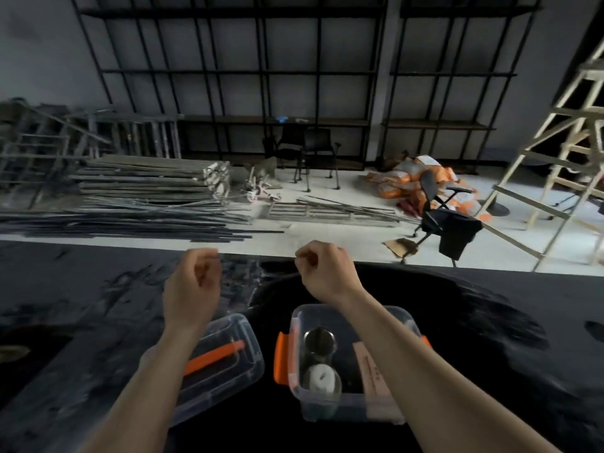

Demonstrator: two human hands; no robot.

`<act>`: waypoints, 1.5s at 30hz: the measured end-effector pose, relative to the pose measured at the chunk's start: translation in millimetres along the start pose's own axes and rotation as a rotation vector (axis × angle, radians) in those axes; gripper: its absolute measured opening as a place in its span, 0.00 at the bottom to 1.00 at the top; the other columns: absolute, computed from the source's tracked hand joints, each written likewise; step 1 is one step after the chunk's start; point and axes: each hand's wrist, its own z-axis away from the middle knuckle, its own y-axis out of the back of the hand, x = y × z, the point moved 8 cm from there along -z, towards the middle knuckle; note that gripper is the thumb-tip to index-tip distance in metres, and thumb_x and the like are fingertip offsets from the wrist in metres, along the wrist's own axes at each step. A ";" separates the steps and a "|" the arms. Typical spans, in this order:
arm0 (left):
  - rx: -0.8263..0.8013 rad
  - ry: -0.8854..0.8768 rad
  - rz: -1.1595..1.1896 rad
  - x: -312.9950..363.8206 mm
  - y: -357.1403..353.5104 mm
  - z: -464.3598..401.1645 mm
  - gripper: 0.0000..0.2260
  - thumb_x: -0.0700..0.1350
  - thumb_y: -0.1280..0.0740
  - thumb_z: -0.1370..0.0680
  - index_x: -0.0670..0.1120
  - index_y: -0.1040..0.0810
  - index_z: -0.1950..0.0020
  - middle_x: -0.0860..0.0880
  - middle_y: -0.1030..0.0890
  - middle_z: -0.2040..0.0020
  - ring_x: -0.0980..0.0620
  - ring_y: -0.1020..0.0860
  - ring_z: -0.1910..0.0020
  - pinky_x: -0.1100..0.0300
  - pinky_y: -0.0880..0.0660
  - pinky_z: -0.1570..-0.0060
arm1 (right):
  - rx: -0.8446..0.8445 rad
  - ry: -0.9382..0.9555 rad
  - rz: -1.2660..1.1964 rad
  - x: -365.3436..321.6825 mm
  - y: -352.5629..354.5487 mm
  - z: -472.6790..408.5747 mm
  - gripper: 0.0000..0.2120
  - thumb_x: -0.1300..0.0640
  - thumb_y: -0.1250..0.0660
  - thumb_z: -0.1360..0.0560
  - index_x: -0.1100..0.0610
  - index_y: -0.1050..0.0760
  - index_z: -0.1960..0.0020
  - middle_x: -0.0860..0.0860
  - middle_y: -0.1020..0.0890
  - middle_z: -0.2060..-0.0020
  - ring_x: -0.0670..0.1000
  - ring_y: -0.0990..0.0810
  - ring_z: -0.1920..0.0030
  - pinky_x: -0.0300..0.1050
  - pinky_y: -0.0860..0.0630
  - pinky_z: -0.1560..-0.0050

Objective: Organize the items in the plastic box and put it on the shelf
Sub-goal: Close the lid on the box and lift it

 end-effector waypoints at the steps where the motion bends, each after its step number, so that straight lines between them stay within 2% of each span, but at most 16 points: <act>1: 0.042 0.088 -0.042 -26.5 15.8 0.0 0.09 0.48 0.35 0.19 0.48 0.22 0.41 0.49 0.16 0.51 0.47 0.18 0.53 0.57 0.26 0.59 | -0.058 -0.005 -0.015 -11.4 -18.2 -0.7 0.11 0.53 0.34 0.23 0.52 0.17 0.44 0.50 0.14 0.49 0.53 0.17 0.46 0.46 0.21 0.46; 4: 0.089 0.393 -0.158 -95.6 52.7 18.2 0.09 0.45 0.36 0.20 0.44 0.22 0.42 0.41 0.16 0.49 0.38 0.19 0.48 0.52 0.30 0.54 | -0.238 -0.034 -0.047 -41.6 -75.9 1.0 0.13 0.52 0.35 0.22 0.54 0.17 0.43 0.53 0.14 0.46 0.56 0.18 0.42 0.47 0.22 0.43; 6: 0.060 0.574 -0.174 -133.4 64.4 38.9 0.10 0.45 0.35 0.22 0.43 0.22 0.43 0.40 0.17 0.50 0.37 0.20 0.46 0.51 0.30 0.51 | -0.358 -0.076 -0.036 -51.6 -116.6 2.8 0.12 0.51 0.35 0.22 0.55 0.17 0.44 0.54 0.15 0.47 0.58 0.19 0.43 0.45 0.24 0.47; 8: 0.003 0.714 -0.180 -168.9 68.2 57.8 0.15 0.47 0.34 0.23 0.40 0.23 0.41 0.36 0.17 0.44 0.36 0.21 0.42 0.49 0.28 0.46 | -0.475 -0.150 -0.012 -48.4 -159.1 5.3 0.13 0.50 0.36 0.23 0.58 0.19 0.49 0.56 0.16 0.50 0.60 0.19 0.45 0.44 0.28 0.54; 10: -0.058 0.812 -0.208 -196.9 70.0 70.3 0.23 0.53 0.33 0.25 0.39 0.24 0.37 0.35 0.19 0.40 0.36 0.22 0.39 0.48 0.28 0.43 | -0.569 -0.266 0.020 -37.7 -193.7 11.1 0.20 0.48 0.37 0.26 0.61 0.21 0.43 0.59 0.17 0.45 0.62 0.19 0.44 0.45 0.29 0.54; 14: -0.169 0.888 -0.264 -221.7 67.4 85.9 0.30 0.66 0.38 0.31 0.44 0.20 0.41 0.43 0.16 0.46 0.40 0.19 0.46 0.53 0.24 0.51 | -0.613 -0.485 0.082 -16.5 -221.9 27.1 0.33 0.47 0.39 0.25 0.58 0.39 0.23 0.62 0.32 0.28 0.65 0.31 0.30 0.53 0.29 0.35; 17: -0.203 0.883 -0.315 -229.2 61.9 93.8 0.33 0.72 0.42 0.32 0.46 0.18 0.46 0.47 0.15 0.54 0.44 0.18 0.52 0.53 0.21 0.52 | -0.626 -0.549 0.133 -4.7 -231.0 38.0 0.32 0.42 0.42 0.22 0.57 0.39 0.24 0.59 0.31 0.28 0.62 0.30 0.30 0.54 0.31 0.30; 19: -0.204 0.876 -0.349 -230.6 59.7 96.5 0.33 0.71 0.44 0.30 0.45 0.18 0.45 0.48 0.15 0.55 0.45 0.18 0.56 0.54 0.22 0.56 | -0.640 -0.594 0.129 1.4 -235.0 43.1 0.37 0.37 0.42 0.25 0.57 0.40 0.23 0.59 0.29 0.29 0.62 0.30 0.30 0.55 0.31 0.30; 23: -0.196 0.849 -0.346 -221.8 52.9 92.5 0.32 0.67 0.46 0.24 0.42 0.18 0.44 0.45 0.16 0.51 0.43 0.19 0.50 0.55 0.30 0.57 | -0.622 -0.604 0.067 5.5 -230.5 44.5 0.36 0.39 0.41 0.27 0.57 0.36 0.25 0.58 0.26 0.31 0.61 0.27 0.32 0.53 0.29 0.32; 26: -0.147 0.829 -0.335 -209.9 53.2 85.5 0.30 0.65 0.44 0.22 0.41 0.17 0.50 0.43 0.15 0.54 0.39 0.18 0.48 0.55 0.30 0.56 | -0.584 -0.554 0.060 -0.1 -216.9 39.9 0.34 0.41 0.41 0.29 0.57 0.31 0.27 0.58 0.23 0.34 0.61 0.25 0.34 0.53 0.28 0.33; 29: -0.088 0.788 -0.300 -181.5 59.4 66.9 0.27 0.65 0.41 0.24 0.43 0.16 0.60 0.43 0.14 0.63 0.40 0.16 0.57 0.54 0.22 0.54 | -0.438 -0.495 0.037 -12.4 -180.8 22.9 0.31 0.43 0.38 0.25 0.60 0.31 0.28 0.61 0.28 0.32 0.63 0.29 0.31 0.53 0.31 0.32; 31: -0.050 0.708 -0.300 -145.4 61.0 46.3 0.23 0.60 0.39 0.24 0.43 0.15 0.60 0.43 0.15 0.65 0.40 0.16 0.57 0.54 0.22 0.55 | -0.305 -0.417 0.039 -20.6 -142.7 7.3 0.27 0.46 0.37 0.23 0.60 0.31 0.29 0.61 0.29 0.32 0.63 0.31 0.31 0.53 0.31 0.34; 33: 0.009 0.602 -0.254 -106.4 56.3 25.5 0.18 0.57 0.37 0.23 0.45 0.15 0.55 0.42 0.15 0.62 0.39 0.17 0.54 0.55 0.26 0.57 | -0.171 -0.350 0.055 -20.7 -100.7 -3.8 0.24 0.46 0.37 0.22 0.60 0.27 0.33 0.60 0.27 0.35 0.63 0.28 0.34 0.53 0.29 0.37; 36: 0.051 0.459 -0.193 -54.1 36.0 8.0 0.17 0.60 0.37 0.23 0.49 0.16 0.55 0.47 0.15 0.60 0.41 0.17 0.55 0.53 0.23 0.54 | 0.004 -0.322 0.078 -1.6 -38.1 -4.8 0.20 0.44 0.36 0.23 0.58 0.24 0.40 0.58 0.23 0.42 0.62 0.23 0.41 0.52 0.24 0.43; 41: -0.016 0.325 -0.147 11.8 -22.8 19.2 0.13 0.55 0.34 0.23 0.50 0.15 0.48 0.46 0.14 0.51 0.41 0.18 0.47 0.54 0.25 0.49 | 0.165 -0.418 0.204 56.9 49.7 25.8 0.15 0.45 0.34 0.24 0.58 0.22 0.51 0.55 0.19 0.54 0.59 0.19 0.54 0.47 0.27 0.60; 45: -0.106 0.264 -0.133 46.2 -58.6 51.3 0.10 0.54 0.31 0.23 0.50 0.16 0.53 0.50 0.15 0.57 0.44 0.17 0.48 0.55 0.25 0.51 | 0.199 -0.557 0.279 101.6 93.1 62.2 0.15 0.45 0.32 0.24 0.57 0.20 0.54 0.51 0.25 0.64 0.54 0.26 0.65 0.43 0.32 0.67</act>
